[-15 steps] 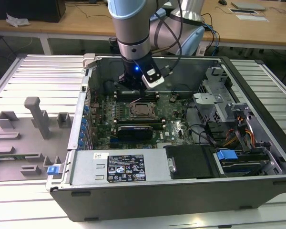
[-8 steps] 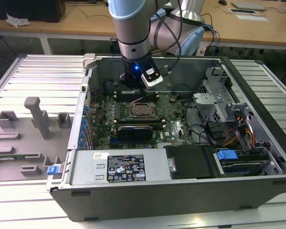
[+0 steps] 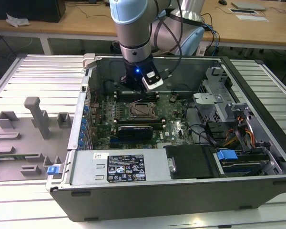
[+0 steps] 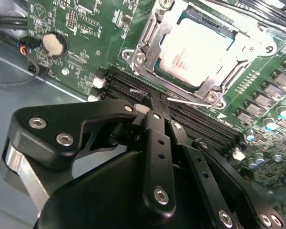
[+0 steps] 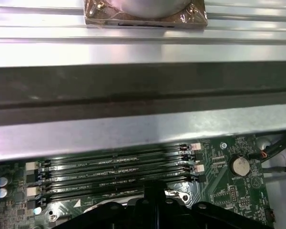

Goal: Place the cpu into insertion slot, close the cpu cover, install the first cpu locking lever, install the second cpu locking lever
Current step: 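Install the first cpu locking lever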

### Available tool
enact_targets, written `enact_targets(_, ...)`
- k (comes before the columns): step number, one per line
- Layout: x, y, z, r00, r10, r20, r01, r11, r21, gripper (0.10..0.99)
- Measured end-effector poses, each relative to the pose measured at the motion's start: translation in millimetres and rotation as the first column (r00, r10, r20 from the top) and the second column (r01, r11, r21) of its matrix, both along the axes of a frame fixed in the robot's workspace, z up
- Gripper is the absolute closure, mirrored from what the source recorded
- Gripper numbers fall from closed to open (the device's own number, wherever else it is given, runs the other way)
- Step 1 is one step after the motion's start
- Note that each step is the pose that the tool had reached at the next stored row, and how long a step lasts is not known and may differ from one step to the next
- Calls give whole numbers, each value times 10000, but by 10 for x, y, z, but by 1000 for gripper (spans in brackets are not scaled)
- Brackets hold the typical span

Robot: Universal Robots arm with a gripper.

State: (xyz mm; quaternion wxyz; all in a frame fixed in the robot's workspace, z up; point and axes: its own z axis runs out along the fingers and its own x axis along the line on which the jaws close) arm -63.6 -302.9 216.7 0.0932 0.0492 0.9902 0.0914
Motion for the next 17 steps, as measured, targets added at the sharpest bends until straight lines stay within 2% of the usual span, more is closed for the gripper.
enact_targets(6,3,4,-9,10000,-48,4,48,10000,2,980)
enact_targets(8,2,47,-16,9999,-110,2,110,9999,-2,980)
enact_targets(10,2,61,-22,9999,-147,3,147,9999,-9,980)
enact_targets(14,2,61,-53,9983,-591,5,591,9982,-94,980)
enact_targets(17,2,61,-78,9957,-929,5,929,9956,-98,980)
